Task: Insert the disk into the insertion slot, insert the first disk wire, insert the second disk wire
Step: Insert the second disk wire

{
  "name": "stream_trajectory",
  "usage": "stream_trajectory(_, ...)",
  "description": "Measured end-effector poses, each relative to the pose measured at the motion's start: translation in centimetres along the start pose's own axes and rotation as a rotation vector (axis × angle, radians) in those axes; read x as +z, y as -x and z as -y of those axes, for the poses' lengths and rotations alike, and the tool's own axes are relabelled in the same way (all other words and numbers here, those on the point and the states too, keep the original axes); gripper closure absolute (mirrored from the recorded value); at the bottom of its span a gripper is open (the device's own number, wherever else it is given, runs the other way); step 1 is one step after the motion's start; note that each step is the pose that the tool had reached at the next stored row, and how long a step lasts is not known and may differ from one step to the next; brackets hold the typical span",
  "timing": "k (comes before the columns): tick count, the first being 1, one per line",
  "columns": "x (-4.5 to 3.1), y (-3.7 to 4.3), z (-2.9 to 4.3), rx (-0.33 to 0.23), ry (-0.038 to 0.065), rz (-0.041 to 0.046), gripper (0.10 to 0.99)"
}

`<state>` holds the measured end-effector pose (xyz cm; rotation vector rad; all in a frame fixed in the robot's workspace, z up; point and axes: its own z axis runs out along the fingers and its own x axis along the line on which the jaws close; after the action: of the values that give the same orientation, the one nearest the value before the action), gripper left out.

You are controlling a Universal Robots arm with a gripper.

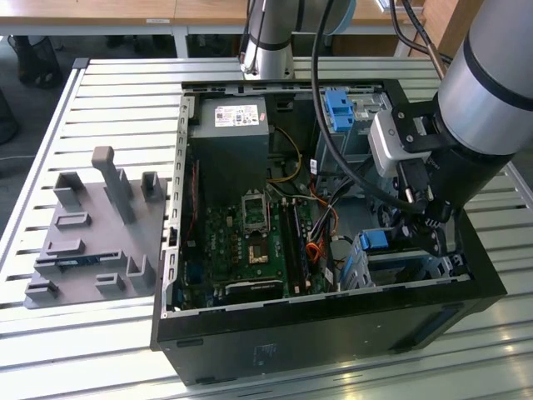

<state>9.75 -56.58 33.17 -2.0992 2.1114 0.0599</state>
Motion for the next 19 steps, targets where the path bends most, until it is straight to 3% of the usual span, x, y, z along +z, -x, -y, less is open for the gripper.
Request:
stream_trajectory(2, 0.0, 0.0, 0.0, 0.0, 0.0, 0.0002, 0.949)
stream_trajectory(9, -0.25, 0.09, 0.02, 0.0, 0.0, 0.0004, 0.949)
stream_trajectory(10, -0.25, 0.12, 0.02, 0.0, 0.0, -0.006, 0.949)
stream_trajectory(13, -0.25, 0.18, 0.02, -0.004, -0.004, -0.0413, 0.949)
stream_trajectory(14, -0.24, 0.2, 0.02, -0.004, -0.005, -0.0454, 0.949)
stream_trajectory(19, -0.22, 0.27, 0.02, -0.004, -0.005, -0.0444, 0.949)
